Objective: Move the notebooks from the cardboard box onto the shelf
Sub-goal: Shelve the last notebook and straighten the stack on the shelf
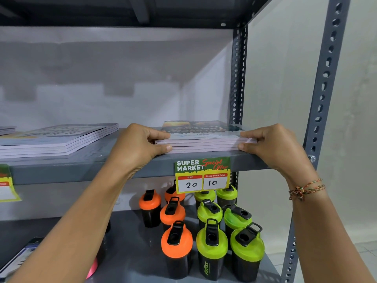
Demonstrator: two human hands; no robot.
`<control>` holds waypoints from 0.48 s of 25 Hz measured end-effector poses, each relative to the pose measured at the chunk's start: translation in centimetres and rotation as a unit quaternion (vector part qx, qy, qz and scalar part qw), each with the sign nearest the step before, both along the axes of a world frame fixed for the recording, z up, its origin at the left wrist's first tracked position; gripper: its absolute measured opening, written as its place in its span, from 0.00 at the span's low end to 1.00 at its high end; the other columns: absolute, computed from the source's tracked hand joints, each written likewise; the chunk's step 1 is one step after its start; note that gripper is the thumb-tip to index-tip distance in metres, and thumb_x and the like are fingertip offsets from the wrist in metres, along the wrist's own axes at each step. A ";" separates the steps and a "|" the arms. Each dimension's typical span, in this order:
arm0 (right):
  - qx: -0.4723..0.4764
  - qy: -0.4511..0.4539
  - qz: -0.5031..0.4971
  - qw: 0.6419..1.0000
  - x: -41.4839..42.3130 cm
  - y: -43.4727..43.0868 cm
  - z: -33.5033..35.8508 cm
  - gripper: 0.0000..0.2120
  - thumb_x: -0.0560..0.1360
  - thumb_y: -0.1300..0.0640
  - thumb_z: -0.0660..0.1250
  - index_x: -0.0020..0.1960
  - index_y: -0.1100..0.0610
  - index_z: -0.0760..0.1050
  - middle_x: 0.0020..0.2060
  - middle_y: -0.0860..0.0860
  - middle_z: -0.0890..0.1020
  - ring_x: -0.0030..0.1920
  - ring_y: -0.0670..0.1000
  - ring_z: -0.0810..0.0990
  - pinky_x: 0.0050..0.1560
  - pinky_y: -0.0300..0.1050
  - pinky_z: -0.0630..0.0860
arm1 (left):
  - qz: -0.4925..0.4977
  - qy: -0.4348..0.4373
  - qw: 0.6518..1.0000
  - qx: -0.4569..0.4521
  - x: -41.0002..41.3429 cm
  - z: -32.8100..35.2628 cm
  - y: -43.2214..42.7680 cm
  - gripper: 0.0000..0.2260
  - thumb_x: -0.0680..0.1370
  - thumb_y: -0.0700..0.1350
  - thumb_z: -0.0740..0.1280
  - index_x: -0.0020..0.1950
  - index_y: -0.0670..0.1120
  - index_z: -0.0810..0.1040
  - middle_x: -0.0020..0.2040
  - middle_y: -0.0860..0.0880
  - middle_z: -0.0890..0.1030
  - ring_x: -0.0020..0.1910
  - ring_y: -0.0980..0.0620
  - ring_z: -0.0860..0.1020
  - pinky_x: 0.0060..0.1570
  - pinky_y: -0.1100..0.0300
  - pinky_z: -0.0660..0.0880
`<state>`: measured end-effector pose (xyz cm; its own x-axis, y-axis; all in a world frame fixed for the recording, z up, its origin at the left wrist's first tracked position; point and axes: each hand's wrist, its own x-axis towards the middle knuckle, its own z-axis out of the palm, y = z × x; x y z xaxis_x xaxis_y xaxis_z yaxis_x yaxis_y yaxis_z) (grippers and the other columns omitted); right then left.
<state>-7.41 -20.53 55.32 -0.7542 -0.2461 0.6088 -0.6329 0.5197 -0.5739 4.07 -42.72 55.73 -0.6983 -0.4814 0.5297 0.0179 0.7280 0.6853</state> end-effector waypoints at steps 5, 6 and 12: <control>-0.011 -0.009 0.004 1.000 0.3 -0.1 -0.1 0.14 0.73 0.55 0.70 0.58 0.57 0.80 0.55 0.57 0.83 0.49 0.45 0.73 0.48 0.35 0.65 | -0.035 0.013 0.999 0.040 -0.1 0.1 -0.5 0.13 0.71 0.40 0.73 0.55 0.40 0.83 0.54 0.45 0.84 0.39 0.60 0.78 0.47 0.68 0.74; -0.015 -0.013 0.003 1.000 0.2 -0.1 -0.1 0.14 0.73 0.55 0.70 0.57 0.57 0.80 0.55 0.57 0.83 0.48 0.45 0.73 0.48 0.35 0.65 | -0.034 0.013 0.999 0.038 -0.2 0.0 -0.6 0.13 0.71 0.40 0.73 0.55 0.40 0.83 0.54 0.45 0.84 0.41 0.59 0.79 0.49 0.66 0.75; -0.017 -0.013 -0.004 1.000 -0.1 -0.1 -0.2 0.13 0.73 0.55 0.70 0.57 0.57 0.80 0.52 0.58 0.84 0.47 0.46 0.73 0.48 0.35 0.66 | -0.020 -0.003 1.000 -0.022 0.0 0.0 -0.5 0.13 0.73 0.41 0.72 0.56 0.41 0.82 0.57 0.47 0.84 0.49 0.57 0.79 0.47 0.71 0.72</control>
<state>-7.47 -20.59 55.11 -0.7716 -0.2196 0.5971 -0.6138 0.5036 -0.6080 4.04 -43.26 55.75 -0.7197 -0.4284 0.5463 0.0447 0.7568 0.6522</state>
